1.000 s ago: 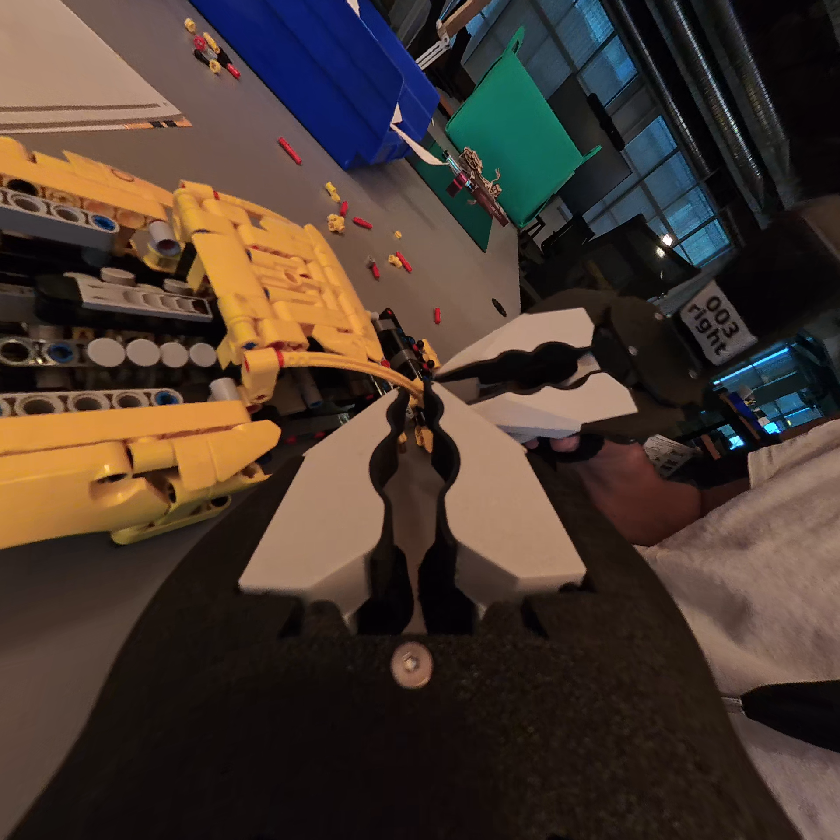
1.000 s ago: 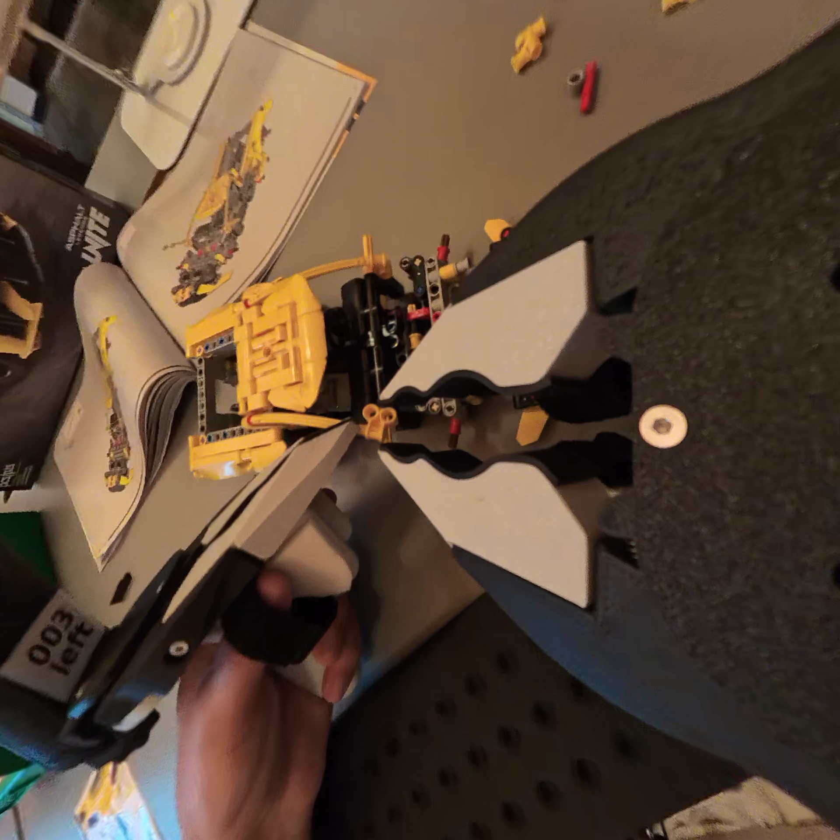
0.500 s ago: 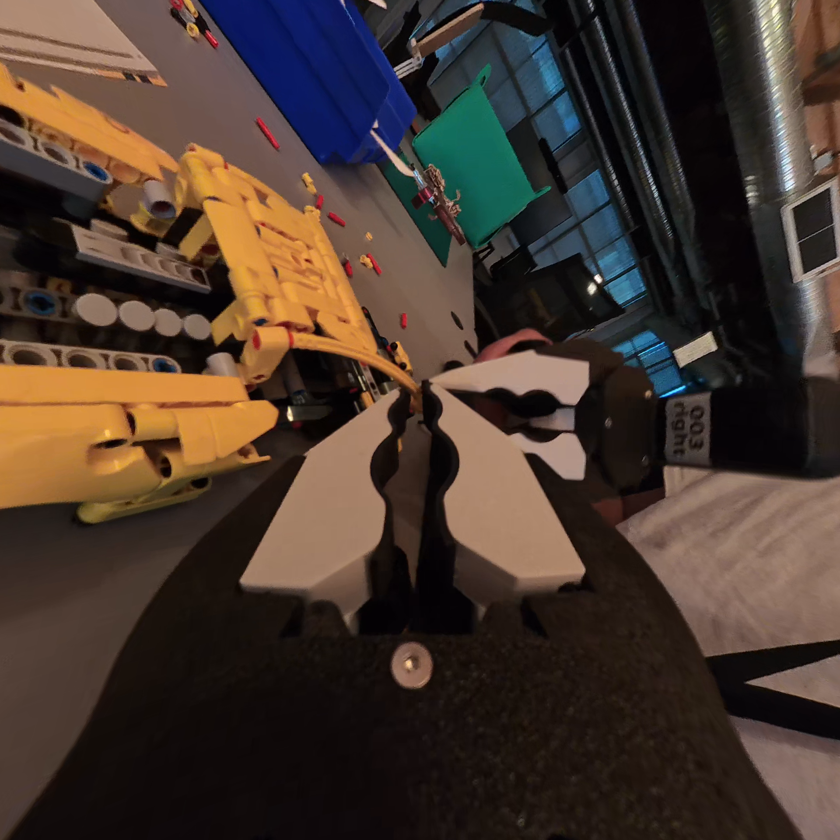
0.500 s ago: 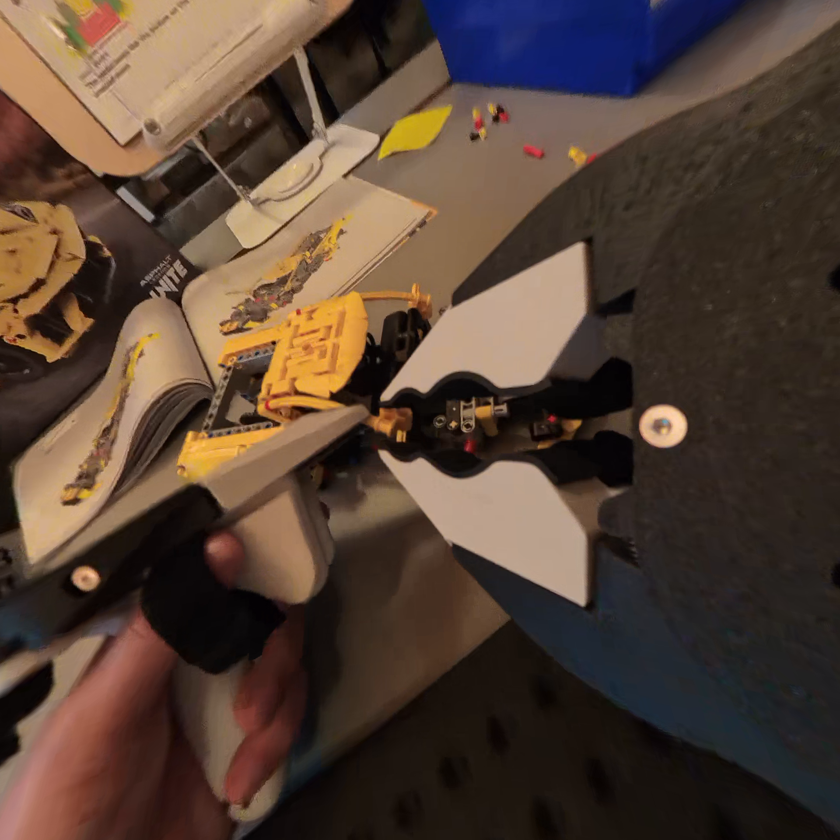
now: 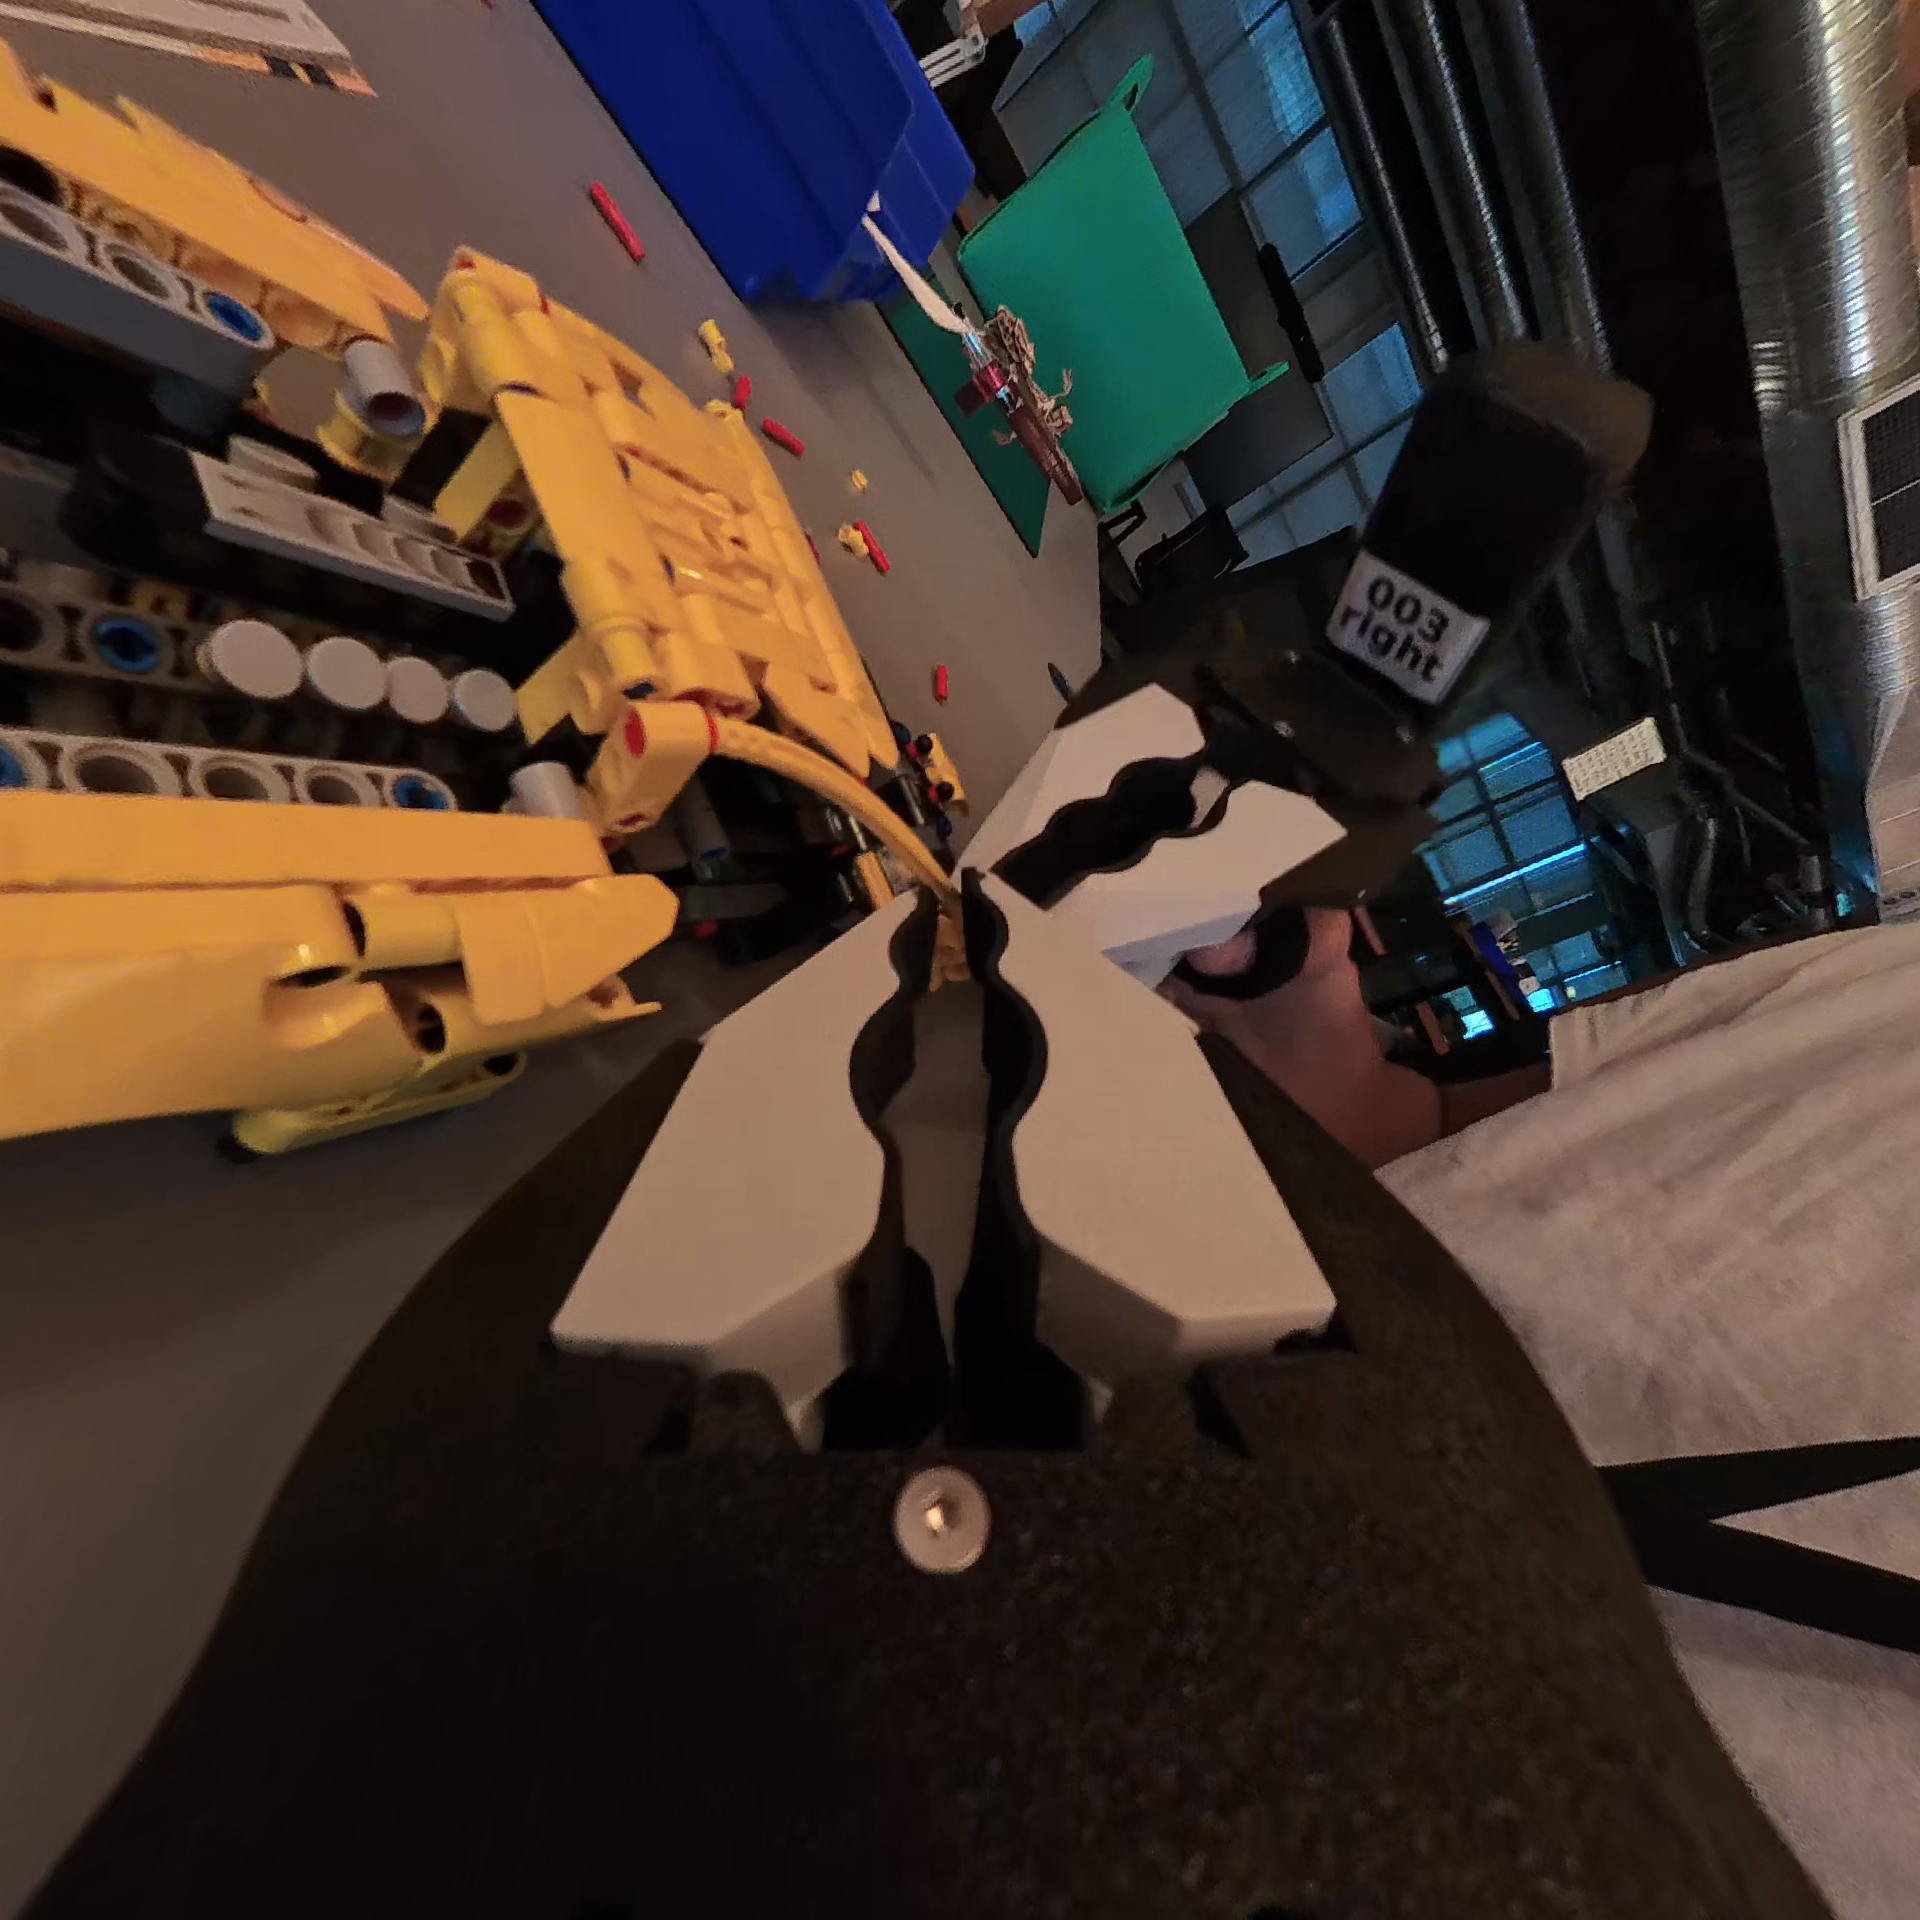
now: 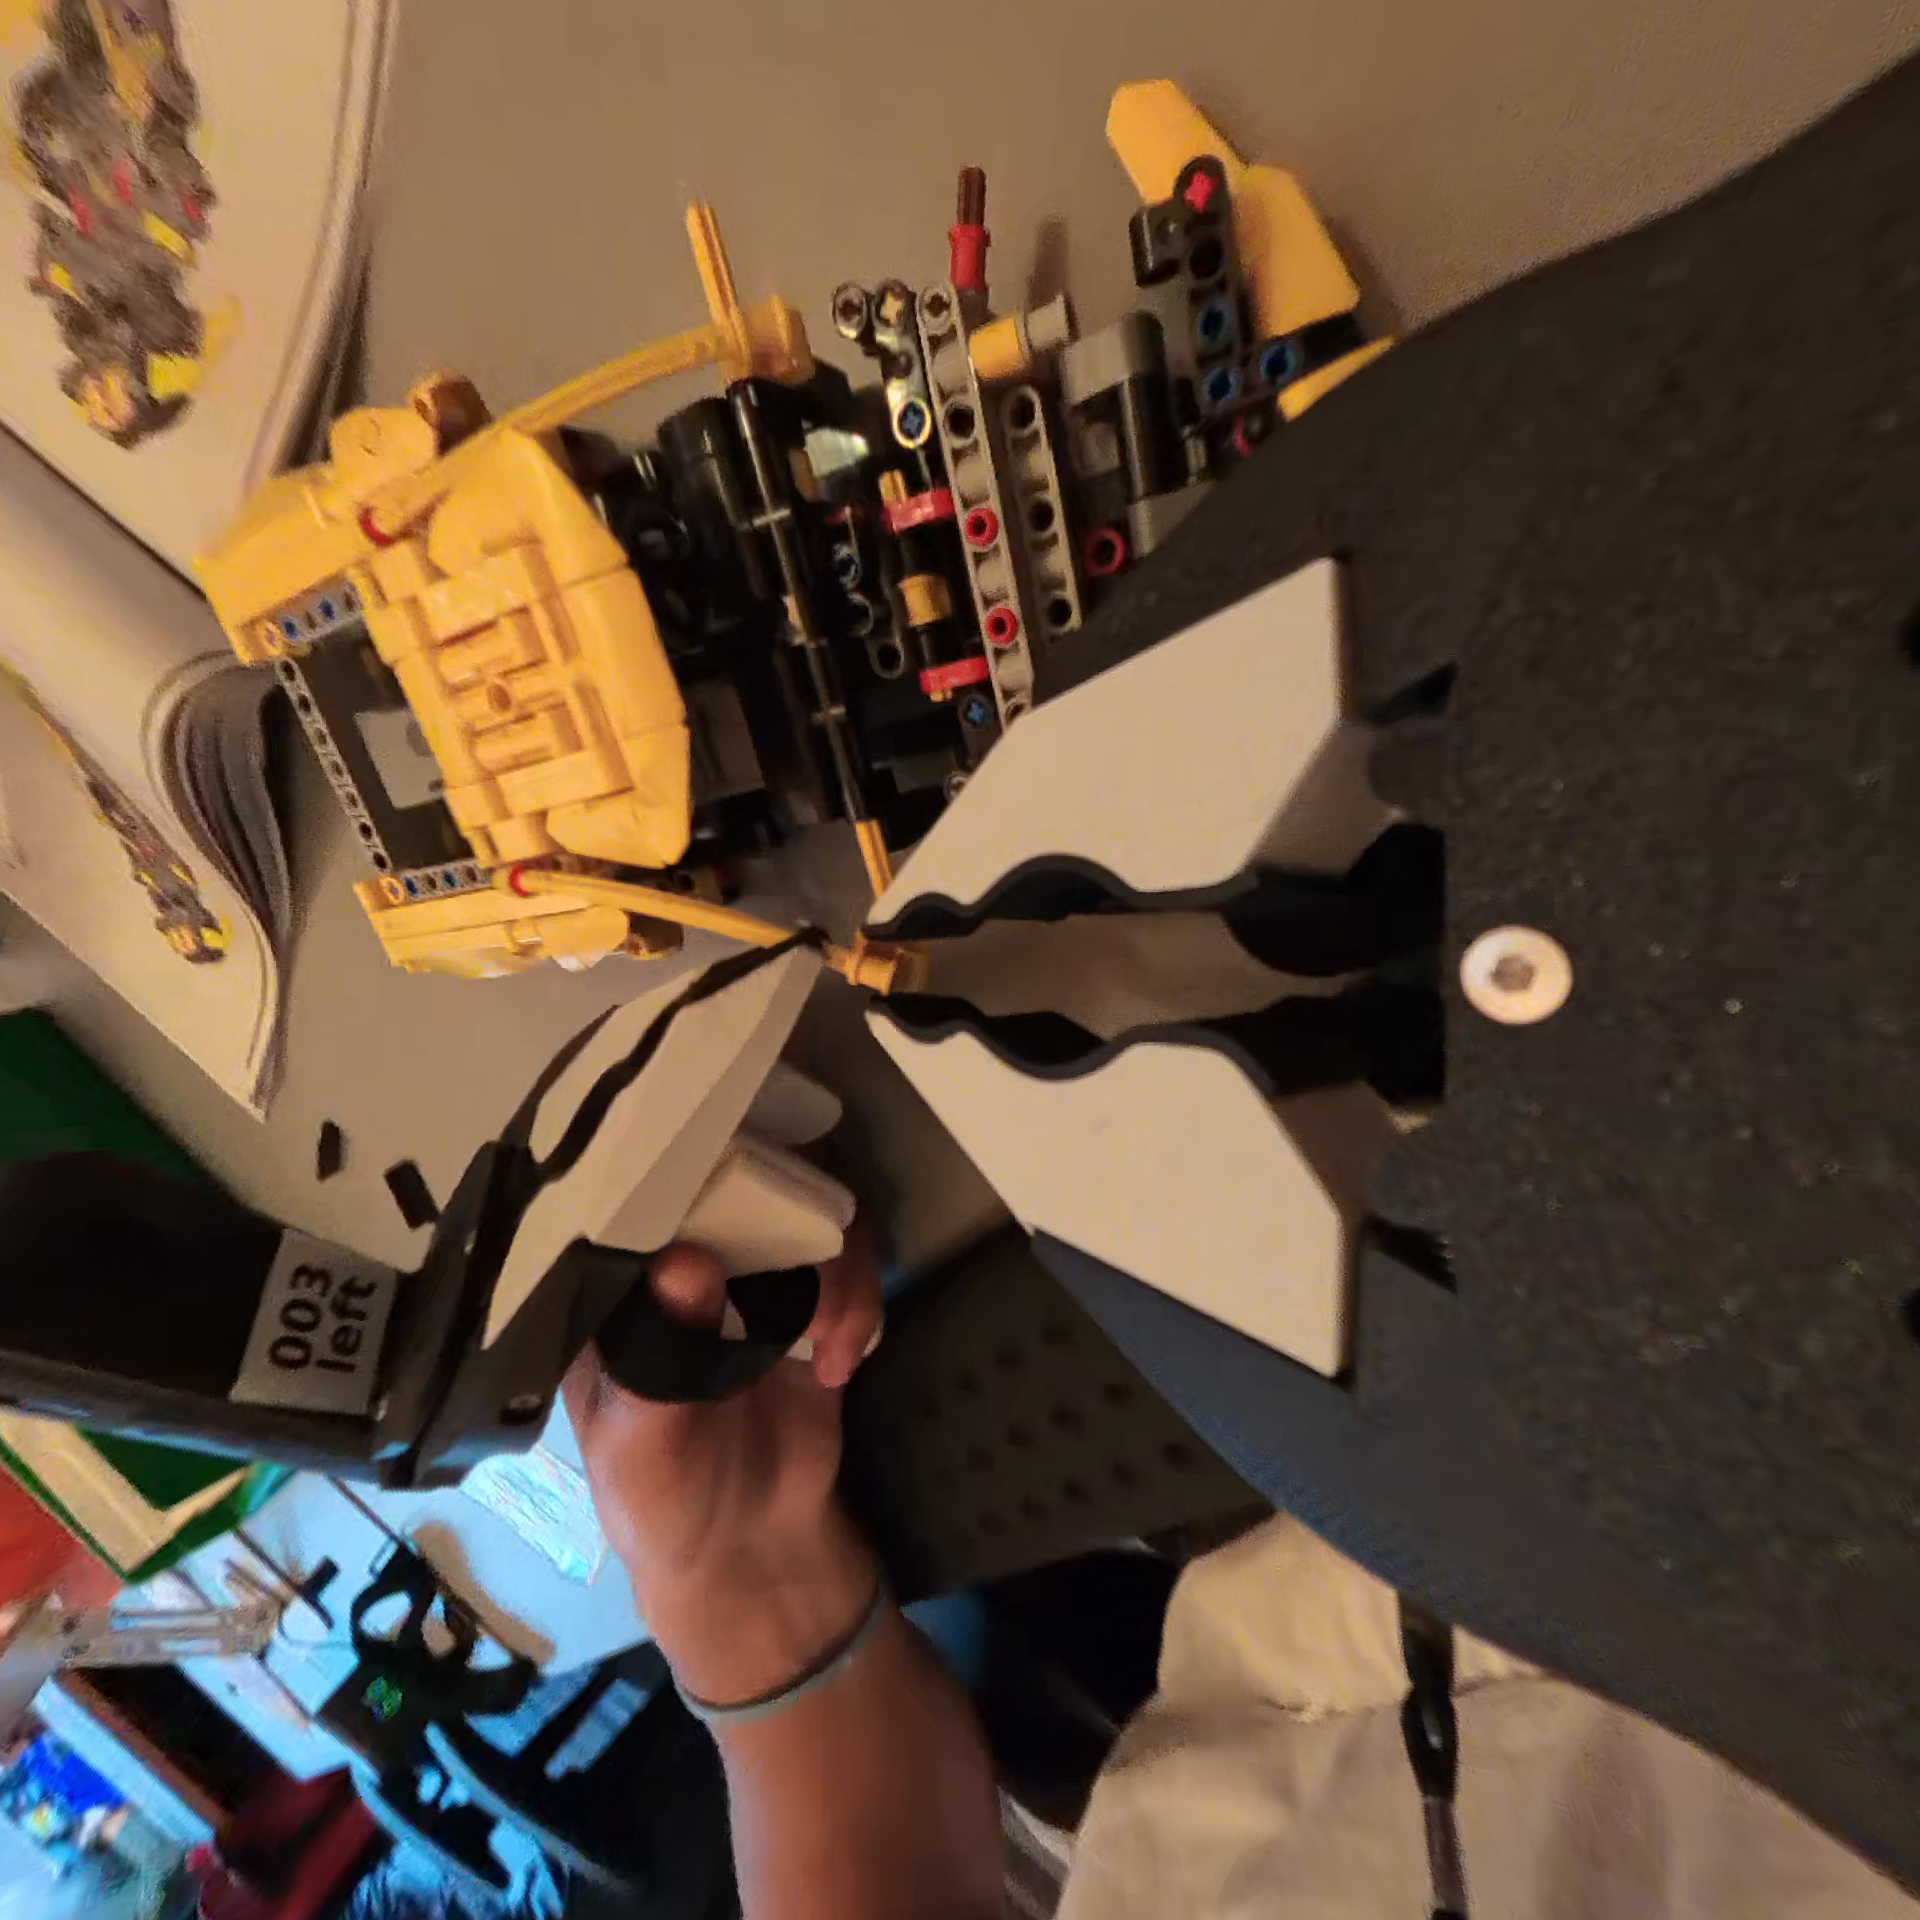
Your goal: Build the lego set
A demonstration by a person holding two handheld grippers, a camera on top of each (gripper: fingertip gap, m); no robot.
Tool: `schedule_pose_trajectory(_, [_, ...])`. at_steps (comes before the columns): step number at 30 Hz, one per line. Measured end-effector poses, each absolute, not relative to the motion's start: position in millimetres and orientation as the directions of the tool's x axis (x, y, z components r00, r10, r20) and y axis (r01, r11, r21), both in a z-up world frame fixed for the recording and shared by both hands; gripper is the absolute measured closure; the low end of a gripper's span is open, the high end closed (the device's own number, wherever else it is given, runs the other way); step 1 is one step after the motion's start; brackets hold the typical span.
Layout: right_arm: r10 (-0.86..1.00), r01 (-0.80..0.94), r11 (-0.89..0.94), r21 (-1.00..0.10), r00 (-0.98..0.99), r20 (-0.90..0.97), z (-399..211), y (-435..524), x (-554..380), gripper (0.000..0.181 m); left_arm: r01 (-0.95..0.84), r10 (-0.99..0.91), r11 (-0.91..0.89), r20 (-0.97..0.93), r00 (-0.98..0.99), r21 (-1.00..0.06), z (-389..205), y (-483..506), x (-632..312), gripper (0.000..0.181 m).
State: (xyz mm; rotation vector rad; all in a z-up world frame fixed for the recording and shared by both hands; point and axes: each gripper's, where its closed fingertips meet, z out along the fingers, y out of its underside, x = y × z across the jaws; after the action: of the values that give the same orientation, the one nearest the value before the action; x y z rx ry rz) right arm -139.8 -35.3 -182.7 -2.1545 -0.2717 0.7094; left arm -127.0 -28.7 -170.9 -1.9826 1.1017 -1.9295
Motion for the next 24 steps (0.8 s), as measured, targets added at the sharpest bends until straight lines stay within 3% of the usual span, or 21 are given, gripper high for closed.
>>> schedule_pose_trajectory(7, [0.486,0.033,-0.694,-0.719,0.758,-0.434,-185.8,-38.5,-139.7,0.172,-0.402,-0.652,-0.665,0.752,-0.099,-0.630,-174.7,-29.9,-132.4,0.176])
schedule_pose_trajectory(10, [0.497,0.032,-0.712,-0.702,0.729,-0.471,-181.5,-39.6,-139.0,0.172,-0.391,-0.742,-0.601,0.669,-0.049,-0.696,-178.3,-15.5,-141.8,0.175])
schedule_pose_trajectory(15, [0.523,0.080,-0.731,-0.678,0.704,-0.481,-186.1,-42.2,-139.8,0.172,-0.480,-0.940,-0.257,0.331,-0.076,-0.839,-191.9,-29.7,-138.3,0.167])
schedule_pose_trajectory(18, [0.533,0.085,-0.730,-0.678,0.693,-0.486,-186.5,-42.5,-140.3,0.172,-0.501,-0.977,-0.092,0.175,-0.121,-0.861,-196.8,-41.6,-136.6,0.159])
schedule_pose_trajectory(24, [0.549,0.137,-0.727,-0.673,0.704,-0.450,-186.3,-44.1,-139.1,0.172,-0.455,-0.992,0.096,-0.050,-0.113,-0.885,-190.0,-40.9,-132.9,0.158])
